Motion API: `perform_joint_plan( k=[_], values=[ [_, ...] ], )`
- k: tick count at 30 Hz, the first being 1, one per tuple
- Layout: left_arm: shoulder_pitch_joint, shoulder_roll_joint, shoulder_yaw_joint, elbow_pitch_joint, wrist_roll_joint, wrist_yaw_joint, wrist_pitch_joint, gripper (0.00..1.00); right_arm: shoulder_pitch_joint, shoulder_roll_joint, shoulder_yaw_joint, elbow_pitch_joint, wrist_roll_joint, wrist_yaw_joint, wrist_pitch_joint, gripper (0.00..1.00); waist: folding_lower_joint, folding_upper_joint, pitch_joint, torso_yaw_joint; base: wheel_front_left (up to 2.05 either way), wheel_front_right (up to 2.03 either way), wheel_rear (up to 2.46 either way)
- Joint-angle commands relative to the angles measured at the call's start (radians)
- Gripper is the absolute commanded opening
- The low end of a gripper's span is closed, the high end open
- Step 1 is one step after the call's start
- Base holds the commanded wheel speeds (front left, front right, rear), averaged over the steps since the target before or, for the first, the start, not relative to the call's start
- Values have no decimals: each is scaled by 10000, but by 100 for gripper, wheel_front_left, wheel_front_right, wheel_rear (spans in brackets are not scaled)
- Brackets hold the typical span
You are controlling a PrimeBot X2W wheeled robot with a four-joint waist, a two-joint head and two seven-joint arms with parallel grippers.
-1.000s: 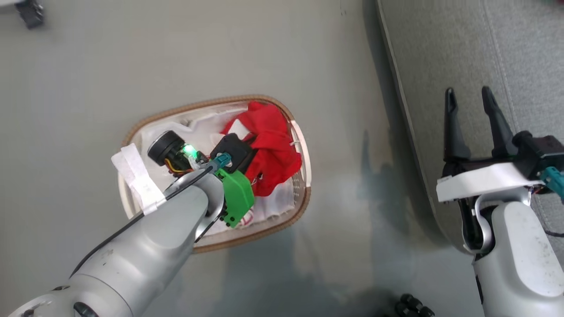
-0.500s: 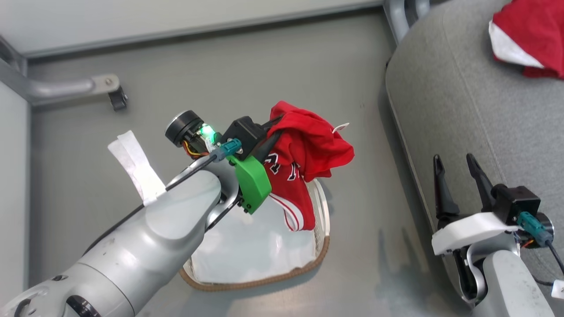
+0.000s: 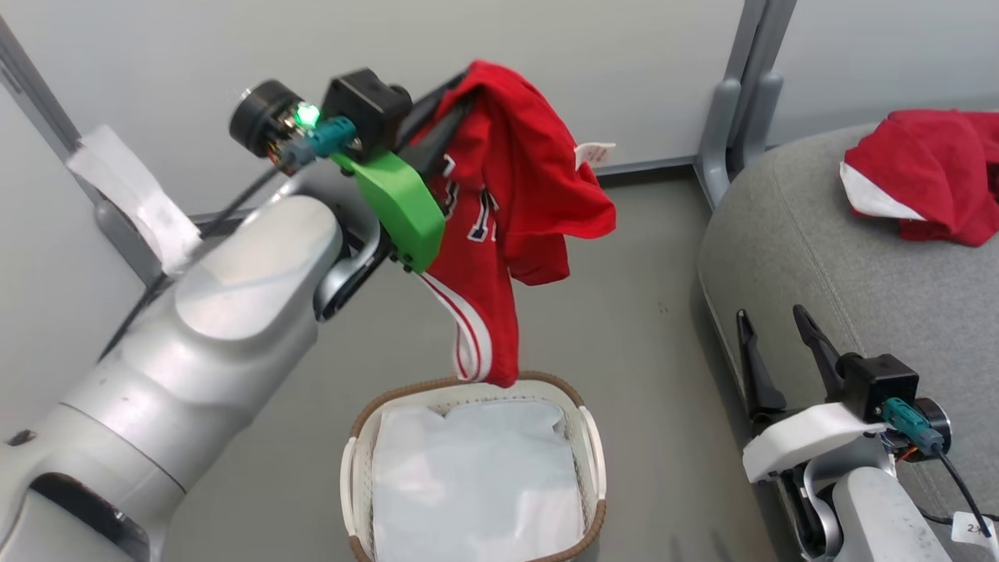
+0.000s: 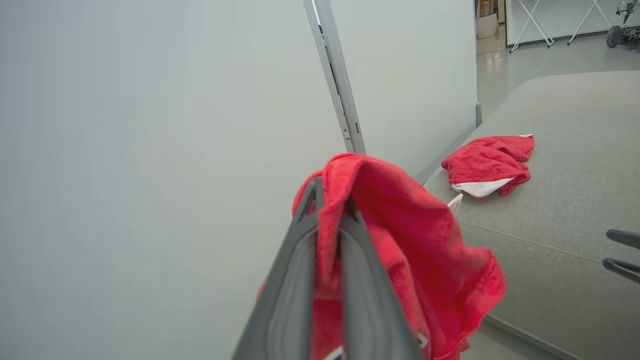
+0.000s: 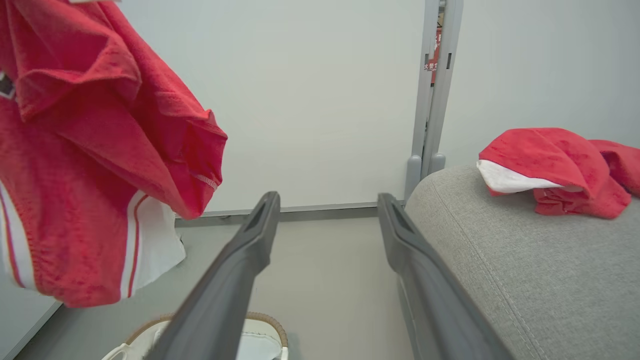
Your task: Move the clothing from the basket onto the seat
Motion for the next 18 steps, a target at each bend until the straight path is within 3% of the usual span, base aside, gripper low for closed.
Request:
perform_joint_plan(
  k=[1,11,18],
  values=[
    [-211,99,107,-96,-136,27,43,0,-137,-42,78,28,-76,-10,-48,100,1,0,-286,148,0,0,0],
    [-414,610,316,-767,-251,278,319,0,-713,-39,1095,-82,10,-10,-48,100,1,0,-369,170,0,0,0],
    [-202,755,262,-1125,-314,414,434,0,-1496,-42,2756,-77,74,-12,-47,100,1,0,-384,212,0,0,0]
  ],
)
